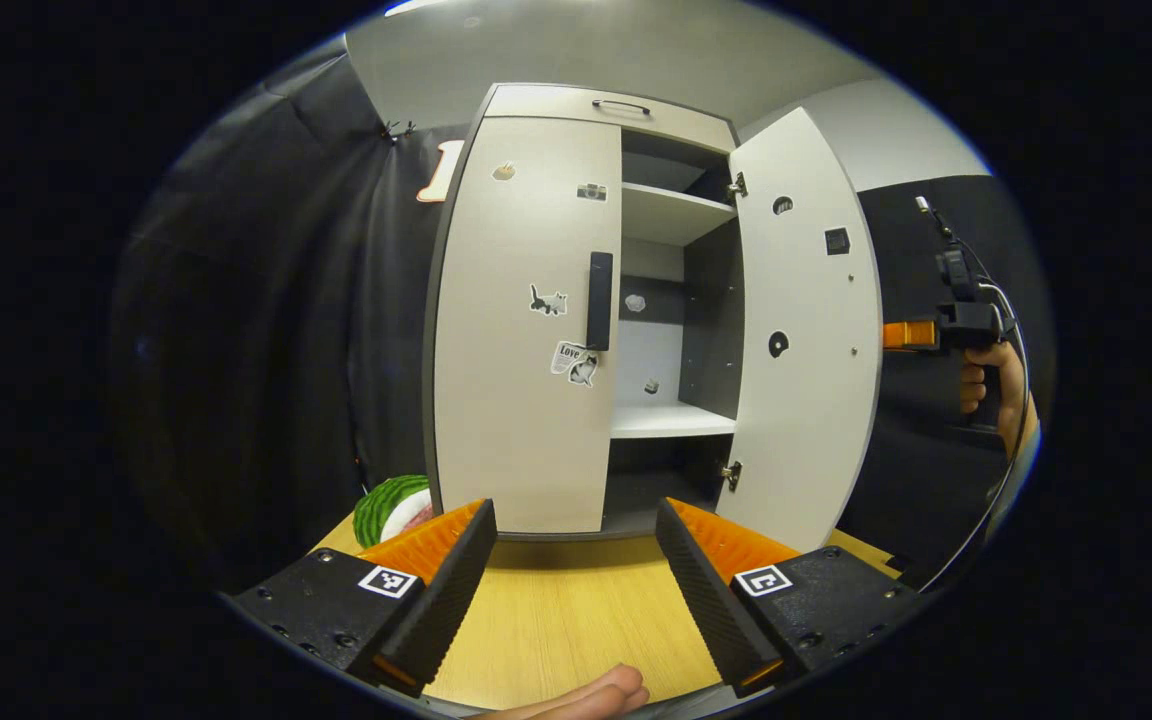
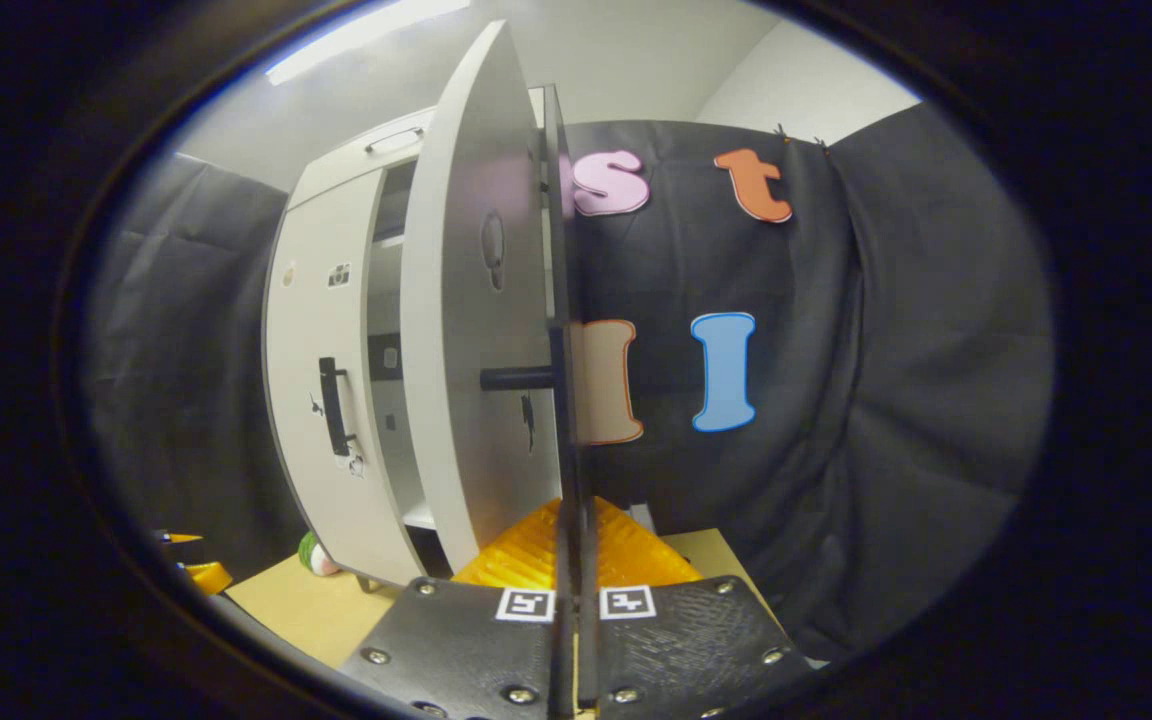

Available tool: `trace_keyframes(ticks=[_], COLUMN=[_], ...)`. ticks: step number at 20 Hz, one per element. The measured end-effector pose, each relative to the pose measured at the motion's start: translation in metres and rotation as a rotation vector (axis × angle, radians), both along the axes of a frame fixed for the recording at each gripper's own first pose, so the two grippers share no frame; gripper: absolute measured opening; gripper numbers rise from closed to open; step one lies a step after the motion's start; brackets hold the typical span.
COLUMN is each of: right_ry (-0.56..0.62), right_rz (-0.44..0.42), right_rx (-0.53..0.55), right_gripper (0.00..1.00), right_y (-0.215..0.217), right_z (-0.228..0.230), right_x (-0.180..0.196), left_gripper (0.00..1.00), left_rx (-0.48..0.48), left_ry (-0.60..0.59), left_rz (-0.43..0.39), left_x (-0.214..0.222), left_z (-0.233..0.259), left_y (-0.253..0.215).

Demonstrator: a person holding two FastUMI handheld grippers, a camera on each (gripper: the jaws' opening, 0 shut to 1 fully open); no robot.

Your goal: Open the right door of the double-door shoe cabinet with the right hand, and open the left door with the left hand.

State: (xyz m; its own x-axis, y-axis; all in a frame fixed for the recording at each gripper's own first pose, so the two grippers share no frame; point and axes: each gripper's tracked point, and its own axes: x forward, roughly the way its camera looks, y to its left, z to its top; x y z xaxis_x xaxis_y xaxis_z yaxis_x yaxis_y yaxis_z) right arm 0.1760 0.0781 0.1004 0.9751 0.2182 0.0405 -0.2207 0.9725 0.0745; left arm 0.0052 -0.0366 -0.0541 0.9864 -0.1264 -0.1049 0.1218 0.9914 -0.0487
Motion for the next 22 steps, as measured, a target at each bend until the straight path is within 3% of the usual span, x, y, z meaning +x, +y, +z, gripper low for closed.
trace_keyframes(ticks=[2,3,4,5,6,9,10,13,15,16,19,22], right_ry=[-0.017,-0.02,-0.021,-0.025,-0.034,-0.05,-0.045,-0.048,-0.088,-0.098,-0.114,-0.114], right_rz=[-0.039,-0.049,-0.053,-0.063,-0.075,-0.113,-0.123,-0.149,-0.121,-0.126,-0.176,-0.145], right_rx=[0.007,0.015,0.022,0.023,0.022,0.043,0.058,0.087,0.08,0.075,0.066,0.066], right_gripper=[0.07,0.15,0.32,0.35,0.45,0.52,0.64,0.72,0.87,1.0,1.0,1.0], right_y=[-0.011,-0.014,-0.016,-0.021,-0.025,-0.04,-0.044,-0.052,-0.044,-0.041,-0.036,-0.008], right_z=[0.001,-0.001,-0.002,-0.003,-0.003,-0.006,-0.007,-0.011,-0.006,-0.006,-0.02,-0.039], right_x=[-0.009,-0.013,-0.019,-0.024,-0.028,-0.04,-0.045,-0.061,-0.085,-0.099,-0.132,-0.157], left_gripper=[0.99,1.0,1.0,0.99,0.99,0.99,0.99,0.97,0.97,0.96,0.96,0.96], left_rx=[0.002,-0.013,-0.038,-0.062,-0.078,-0.071,-0.073,-0.089,-0.077,-0.065,-0.046,-0.004], left_ry=[0.001,-0.002,-0.009,-0.007,-0.003,0.004,0.008,0.029,0.029,0.028,0.012,-0.017], left_rz=[0.011,0.011,0.003,-0.008,-0.012,-0.002,-0.002,-0.017,-0.013,-0.011,-0.003,0.014], left_x=[0.012,0.018,0.024,0.03,0.035,0.05,0.053,0.063,0.068,0.073,0.089,0.108], left_z=[0.003,0.006,0.009,0.012,0.013,0.015,0.015,0.013,0.014,0.015,0.025,0.038], left_y=[0.004,0.005,0.003,0.002,0.002,0.006,0.005,0.001,0.001,0.001,0.0,0.002])
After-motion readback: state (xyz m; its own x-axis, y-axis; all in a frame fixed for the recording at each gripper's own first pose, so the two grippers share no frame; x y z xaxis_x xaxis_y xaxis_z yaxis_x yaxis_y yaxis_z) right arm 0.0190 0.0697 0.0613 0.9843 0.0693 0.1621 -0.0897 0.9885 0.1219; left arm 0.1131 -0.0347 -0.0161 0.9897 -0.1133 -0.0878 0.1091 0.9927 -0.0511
